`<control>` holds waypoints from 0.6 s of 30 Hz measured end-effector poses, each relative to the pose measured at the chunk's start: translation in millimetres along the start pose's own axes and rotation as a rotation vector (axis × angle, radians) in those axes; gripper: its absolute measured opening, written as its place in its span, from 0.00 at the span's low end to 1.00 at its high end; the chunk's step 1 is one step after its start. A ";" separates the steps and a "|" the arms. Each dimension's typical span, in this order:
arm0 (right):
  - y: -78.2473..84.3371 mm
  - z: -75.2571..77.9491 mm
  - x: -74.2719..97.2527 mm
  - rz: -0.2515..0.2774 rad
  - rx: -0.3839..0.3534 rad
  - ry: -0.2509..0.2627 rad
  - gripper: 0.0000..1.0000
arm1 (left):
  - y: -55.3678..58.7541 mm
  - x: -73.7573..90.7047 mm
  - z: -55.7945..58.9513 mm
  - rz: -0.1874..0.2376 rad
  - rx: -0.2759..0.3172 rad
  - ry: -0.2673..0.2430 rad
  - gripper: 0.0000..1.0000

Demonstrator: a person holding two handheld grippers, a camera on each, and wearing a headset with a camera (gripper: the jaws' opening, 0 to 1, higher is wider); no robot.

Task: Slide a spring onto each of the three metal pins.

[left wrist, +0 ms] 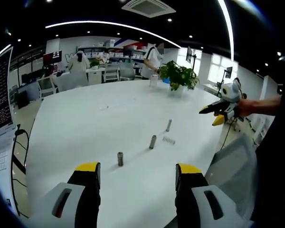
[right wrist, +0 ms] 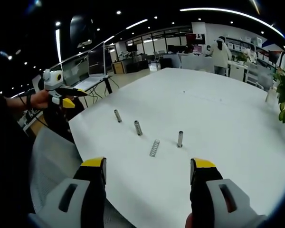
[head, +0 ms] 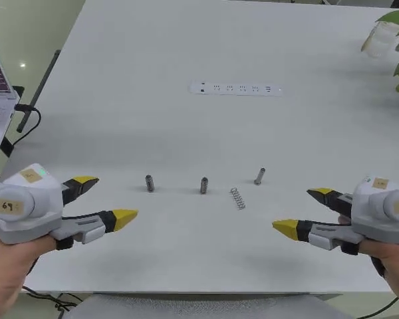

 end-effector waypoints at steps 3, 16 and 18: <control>1.4 -0.6 0.9 0.007 -0.003 0.005 0.71 | -3.2 -3.7 9.3 -0.005 -0.022 0.020 0.60; 2.5 0.2 7.3 0.014 -0.023 0.016 0.70 | -2.1 -24.4 35.8 -0.074 -0.107 0.095 0.59; 3.3 -0.6 8.5 0.012 -0.023 0.014 0.71 | -3.2 -27.9 38.2 -0.076 -0.107 0.105 0.59</control>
Point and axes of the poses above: the centre of the closed fingertips' face, and the gripper's own axes: x roughly backward along the fingers, z roughly to its right, y roughly out of its underside, the point moved 6 cm from there along x, roughly backward along the fingers, and after that the axes turned 10 degrees about x, right-handed, at the moved point
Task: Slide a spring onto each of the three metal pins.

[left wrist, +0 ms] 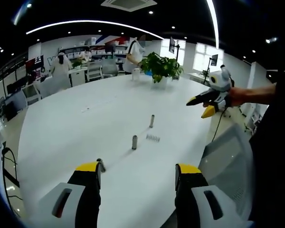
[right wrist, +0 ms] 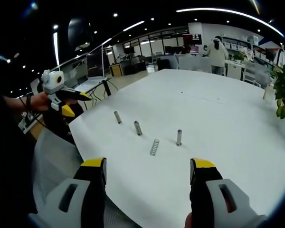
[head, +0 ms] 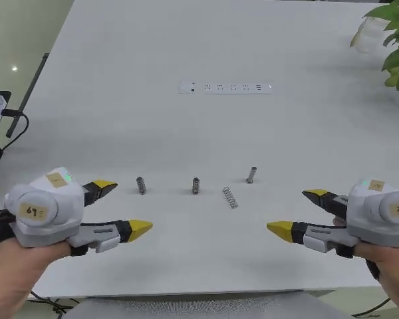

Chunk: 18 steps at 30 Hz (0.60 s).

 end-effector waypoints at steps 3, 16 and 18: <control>0.8 -0.1 1.2 -0.001 0.002 0.001 0.71 | -1.1 -6.0 2.6 -0.011 -0.018 0.019 0.59; 4.2 -6.2 0.9 0.008 -0.013 -0.007 0.70 | -10.6 -44.5 32.4 -0.114 -0.219 0.133 0.59; 4.9 -6.6 1.4 0.009 -0.015 -0.007 0.70 | -11.9 -50.6 36.5 -0.122 -0.234 0.147 0.59</control>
Point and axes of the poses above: the centre of the closed fingertips' face, and the gripper's own axes: x roughly backward along the fingers, z roughly to its right, y roughly out of its underside, the point moved 6 cm from there along x, roughly backward along the fingers, and after that the axes turned 10 degrees about x, right-handed, at the moved point
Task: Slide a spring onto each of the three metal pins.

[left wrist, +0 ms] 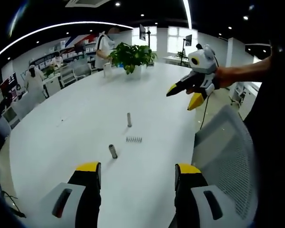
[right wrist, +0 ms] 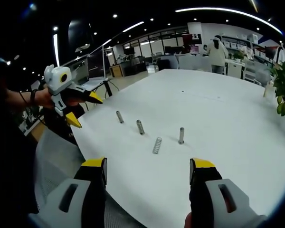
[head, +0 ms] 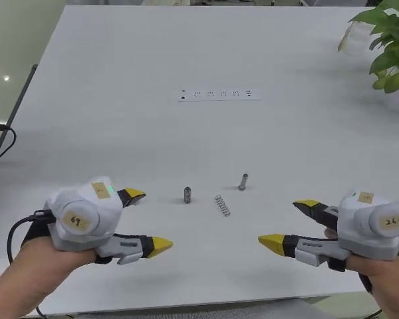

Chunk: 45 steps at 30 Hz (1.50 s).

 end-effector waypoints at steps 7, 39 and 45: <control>2.9 -1.0 1.1 0.003 -0.009 0.001 0.70 | -9.7 -21.3 7.1 -0.025 -0.056 0.047 0.58; 8.8 6.3 9.5 0.004 -0.016 -0.035 0.70 | -25.9 -102.8 23.9 -0.177 -0.331 0.159 0.55; 14.6 11.6 11.5 -0.006 -0.020 -0.034 0.70 | -29.0 -114.7 18.4 -0.195 -0.356 0.159 0.53</control>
Point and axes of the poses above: the centre of the closed fingertips' face, and the gripper's own axes: x roughly backward along the fingers, z roughly to its right, y roughly out of its underside, the point moved 6 cm from there along x, roughly backward along the fingers, and after that the axes turned 10 degrees about x, right-handed, at the moved point
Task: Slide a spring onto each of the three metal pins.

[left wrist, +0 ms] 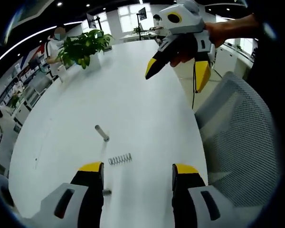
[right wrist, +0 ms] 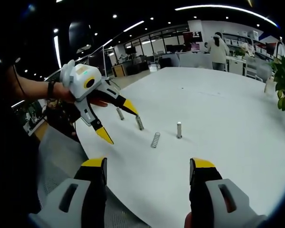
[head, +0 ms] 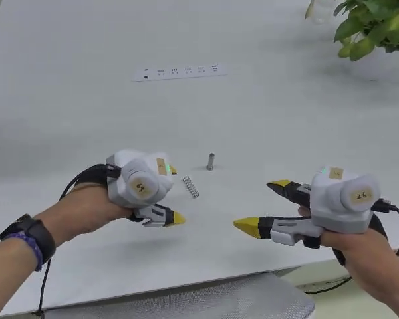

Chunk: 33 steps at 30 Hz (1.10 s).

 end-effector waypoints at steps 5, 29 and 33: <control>0.6 0.2 -0.5 0.000 -0.002 -0.009 0.70 | -2.0 -10.3 -7.6 -0.004 0.012 0.002 0.52; 5.1 3.5 -3.0 -0.011 -0.006 -0.037 0.66 | 5.9 -70.4 -9.9 -0.130 -0.089 0.014 0.41; 4.9 2.7 -4.0 -0.013 -0.006 -0.043 0.66 | 8.9 -75.7 -11.3 -0.147 -0.091 0.018 0.39</control>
Point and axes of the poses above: the centre of the closed fingertips' face, and the gripper's own axes: x roughly backward along the fingers, z roughly to its right, y roughly out of its underside, the point moved 6 cm from there along x, roughly backward along the fingers, and after that the axes turned 10 degrees about x, right-handed, at the moved point
